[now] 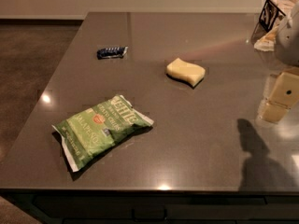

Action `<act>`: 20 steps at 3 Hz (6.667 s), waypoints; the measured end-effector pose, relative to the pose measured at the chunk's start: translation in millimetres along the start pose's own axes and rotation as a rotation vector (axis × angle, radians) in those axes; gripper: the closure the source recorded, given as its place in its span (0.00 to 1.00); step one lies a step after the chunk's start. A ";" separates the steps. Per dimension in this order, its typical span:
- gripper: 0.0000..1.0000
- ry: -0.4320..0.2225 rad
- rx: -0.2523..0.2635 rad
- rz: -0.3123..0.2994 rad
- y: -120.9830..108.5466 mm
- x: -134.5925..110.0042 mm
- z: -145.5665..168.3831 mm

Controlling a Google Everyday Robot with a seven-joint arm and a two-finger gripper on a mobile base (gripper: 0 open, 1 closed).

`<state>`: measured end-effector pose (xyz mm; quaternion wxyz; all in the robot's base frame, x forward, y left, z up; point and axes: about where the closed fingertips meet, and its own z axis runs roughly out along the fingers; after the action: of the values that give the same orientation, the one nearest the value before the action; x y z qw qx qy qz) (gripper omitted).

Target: Pick rxbar blueberry

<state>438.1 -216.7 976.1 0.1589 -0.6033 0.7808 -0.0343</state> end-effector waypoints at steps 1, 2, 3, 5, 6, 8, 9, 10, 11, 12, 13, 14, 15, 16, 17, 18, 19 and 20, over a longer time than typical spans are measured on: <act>0.00 0.000 0.000 0.000 0.0 0.0 0.0; 0.00 -0.021 -0.007 -0.002 -14.2 -14.1 4.6; 0.00 -0.077 -0.026 -0.003 -42.1 -43.0 19.2; 0.00 -0.168 -0.049 0.009 -110.9 -119.0 71.7; 0.00 -0.195 -0.066 0.024 -139.6 -149.8 102.5; 0.00 -0.248 -0.098 0.046 -179.6 -207.6 167.7; 0.00 -0.289 -0.124 0.059 -188.4 -240.6 198.0; 0.00 -0.335 -0.145 0.092 -191.5 -274.3 221.4; 0.00 -0.372 -0.167 0.127 -191.1 -304.2 240.3; 0.00 -0.403 -0.157 0.131 -193.0 -330.0 251.5; 0.00 -0.410 -0.150 0.128 -195.9 -349.2 263.1; 0.00 -0.399 -0.156 0.126 -198.1 -358.8 275.2; 0.14 -0.388 -0.172 0.131 -201.4 -361.4 284.0; 0.38 -0.402 -0.191 0.127 -202.8 -363.6 283.8; 0.61 -0.427 -0.210 0.113 -200.6 -365.5 275.7; 0.84 -0.466 -0.233 0.101 -194.5 -362.8 255.3; 1.00 -0.513 -0.253 0.081 -183.8 -357.5 223.8; 1.00 -0.565 -0.265 0.029 -165.9 -353.9 174.5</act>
Offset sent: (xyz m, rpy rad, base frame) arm 0.0465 0.0259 0.0016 0.0548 0.0231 0.0223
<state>721.5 100.0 924.7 0.2899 -0.5934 0.7118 0.2389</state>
